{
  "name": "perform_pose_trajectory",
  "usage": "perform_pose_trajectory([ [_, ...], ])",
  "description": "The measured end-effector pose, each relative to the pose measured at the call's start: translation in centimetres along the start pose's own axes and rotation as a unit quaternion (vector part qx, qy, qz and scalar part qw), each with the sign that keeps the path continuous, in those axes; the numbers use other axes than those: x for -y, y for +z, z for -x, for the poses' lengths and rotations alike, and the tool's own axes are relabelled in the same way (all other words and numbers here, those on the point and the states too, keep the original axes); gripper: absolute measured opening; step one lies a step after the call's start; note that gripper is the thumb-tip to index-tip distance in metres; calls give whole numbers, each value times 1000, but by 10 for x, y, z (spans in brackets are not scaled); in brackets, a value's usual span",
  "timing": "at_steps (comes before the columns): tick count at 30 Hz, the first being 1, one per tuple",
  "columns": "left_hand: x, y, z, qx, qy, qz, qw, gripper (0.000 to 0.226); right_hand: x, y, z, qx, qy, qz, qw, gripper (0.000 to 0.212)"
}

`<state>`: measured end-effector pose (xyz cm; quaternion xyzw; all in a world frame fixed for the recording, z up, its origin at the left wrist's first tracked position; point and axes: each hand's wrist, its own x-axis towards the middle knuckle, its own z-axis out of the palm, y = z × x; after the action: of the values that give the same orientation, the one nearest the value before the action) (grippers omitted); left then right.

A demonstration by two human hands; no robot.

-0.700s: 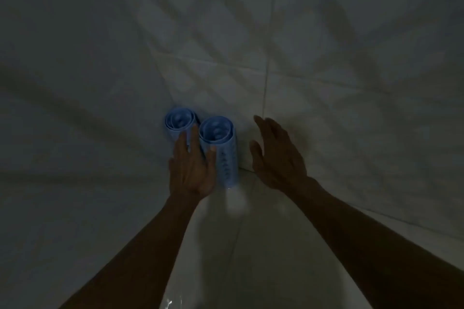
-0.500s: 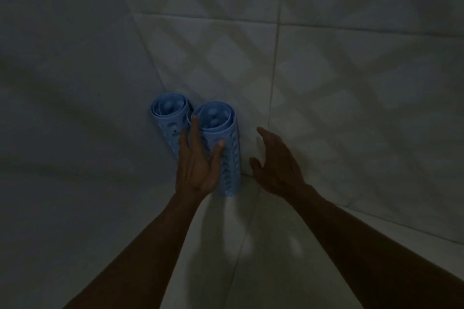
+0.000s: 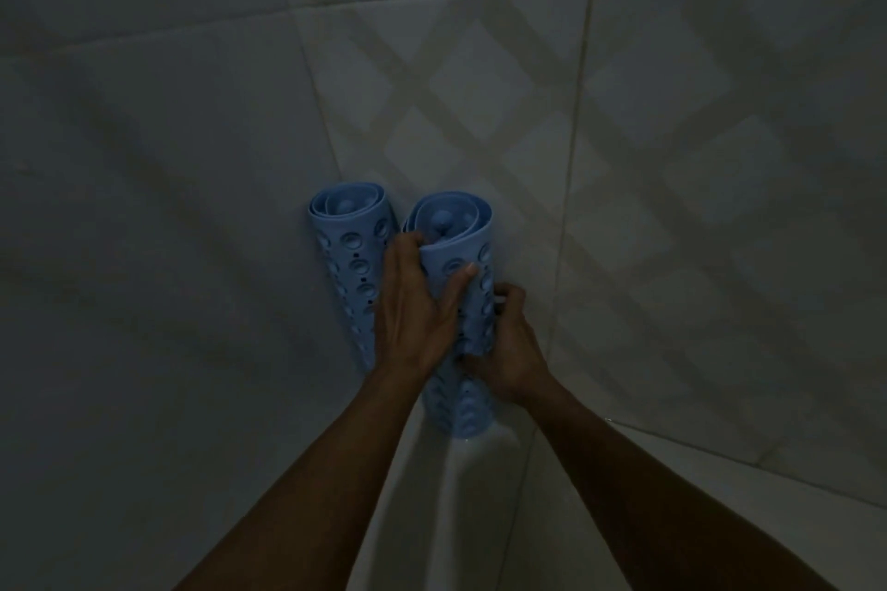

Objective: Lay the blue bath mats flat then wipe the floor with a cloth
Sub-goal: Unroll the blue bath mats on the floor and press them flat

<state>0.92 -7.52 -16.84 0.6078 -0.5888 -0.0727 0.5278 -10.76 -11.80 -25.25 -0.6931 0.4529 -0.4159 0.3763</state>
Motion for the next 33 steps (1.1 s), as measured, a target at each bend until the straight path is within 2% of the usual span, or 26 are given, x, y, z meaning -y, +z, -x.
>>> perform_pose_trajectory([
  [6,-20,-3,14,-43,36,15,998,32,11,-34,33,3,14,-24,1000,101],
  [10,-55,5,19,-17,41,47,998,33,27,-86,62,-2,26,-13,1000,81],
  [11,-66,8,20,-4,42,64,997,33,32,-100,71,-8,49,-8,999,84],
  [14,-101,25,25,16,32,119,992,33,42,-147,102,-29,149,8,988,111],
  [17,-140,50,33,53,11,193,980,33,50,-200,143,-43,217,-44,974,111],
  [20,-182,77,45,104,-35,271,956,32,62,-254,185,-90,269,-60,957,121],
  [22,-210,91,51,136,-81,319,934,30,73,-287,212,-108,299,-78,945,114],
  [25,-251,107,62,170,-137,379,899,27,93,-319,249,-73,310,-151,936,73],
  [27,-277,117,72,186,-172,408,877,26,104,-333,272,-58,297,-214,929,55],
  [33,-335,155,114,290,-217,407,839,18,97,-369,334,-82,316,-255,910,63],
])
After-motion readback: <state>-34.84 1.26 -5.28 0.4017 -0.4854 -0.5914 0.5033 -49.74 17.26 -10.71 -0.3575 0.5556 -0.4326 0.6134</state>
